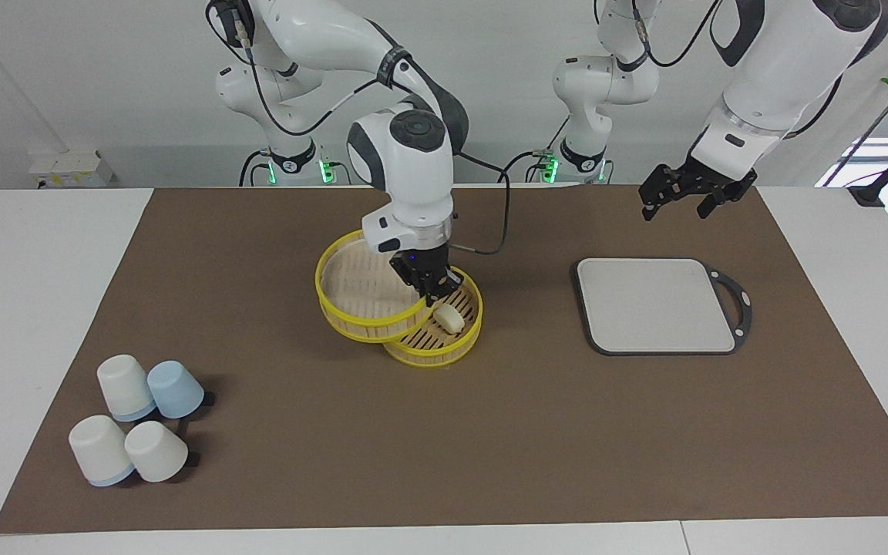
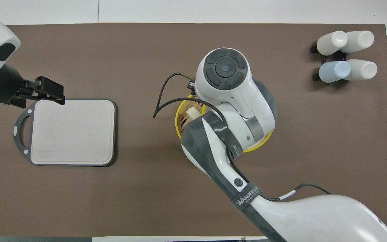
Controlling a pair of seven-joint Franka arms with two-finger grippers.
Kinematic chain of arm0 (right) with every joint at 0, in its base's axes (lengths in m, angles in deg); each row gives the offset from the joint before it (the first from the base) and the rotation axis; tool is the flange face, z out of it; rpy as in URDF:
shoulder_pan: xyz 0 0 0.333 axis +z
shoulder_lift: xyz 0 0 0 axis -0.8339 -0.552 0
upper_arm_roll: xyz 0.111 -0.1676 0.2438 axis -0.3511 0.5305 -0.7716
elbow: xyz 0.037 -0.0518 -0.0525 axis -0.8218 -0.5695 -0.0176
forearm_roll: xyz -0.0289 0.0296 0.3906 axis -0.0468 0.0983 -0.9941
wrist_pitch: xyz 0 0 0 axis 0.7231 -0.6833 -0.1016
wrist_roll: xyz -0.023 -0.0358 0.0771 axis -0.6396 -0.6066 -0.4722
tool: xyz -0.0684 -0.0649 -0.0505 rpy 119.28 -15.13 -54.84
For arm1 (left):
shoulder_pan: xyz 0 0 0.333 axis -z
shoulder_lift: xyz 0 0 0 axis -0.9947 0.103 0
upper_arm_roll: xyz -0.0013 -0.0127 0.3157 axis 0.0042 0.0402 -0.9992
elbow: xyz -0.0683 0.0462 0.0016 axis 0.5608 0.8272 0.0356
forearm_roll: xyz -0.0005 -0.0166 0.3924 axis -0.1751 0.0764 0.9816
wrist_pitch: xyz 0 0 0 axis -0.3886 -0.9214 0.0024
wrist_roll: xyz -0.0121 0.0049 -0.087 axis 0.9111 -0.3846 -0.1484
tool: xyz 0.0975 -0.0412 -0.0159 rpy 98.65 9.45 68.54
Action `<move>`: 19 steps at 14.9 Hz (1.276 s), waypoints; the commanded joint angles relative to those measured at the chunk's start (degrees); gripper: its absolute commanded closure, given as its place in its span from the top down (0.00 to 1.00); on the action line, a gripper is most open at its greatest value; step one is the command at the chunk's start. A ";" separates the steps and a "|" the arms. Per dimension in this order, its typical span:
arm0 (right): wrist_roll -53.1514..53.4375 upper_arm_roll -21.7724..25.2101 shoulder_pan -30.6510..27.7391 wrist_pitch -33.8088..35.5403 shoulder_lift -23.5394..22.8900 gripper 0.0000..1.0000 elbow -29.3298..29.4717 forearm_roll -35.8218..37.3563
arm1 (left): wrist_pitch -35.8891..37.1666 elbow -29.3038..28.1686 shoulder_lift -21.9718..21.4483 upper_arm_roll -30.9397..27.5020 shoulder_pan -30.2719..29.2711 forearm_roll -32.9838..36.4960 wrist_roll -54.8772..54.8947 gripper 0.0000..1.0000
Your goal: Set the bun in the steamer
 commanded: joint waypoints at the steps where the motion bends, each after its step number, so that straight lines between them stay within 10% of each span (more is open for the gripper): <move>1: 1.18 0.47 0.12 1.02 -4.46 0.00 5.66 0.40 | -0.19 -5.02 -3.84 0.05 -0.31 1.07 2.34 1.00; 19: 7.42 0.21 5.92 -0.47 -12.20 0.00 13.13 0.22 | -5.11 -5.02 -3.58 0.04 -2.86 1.24 6.39 1.00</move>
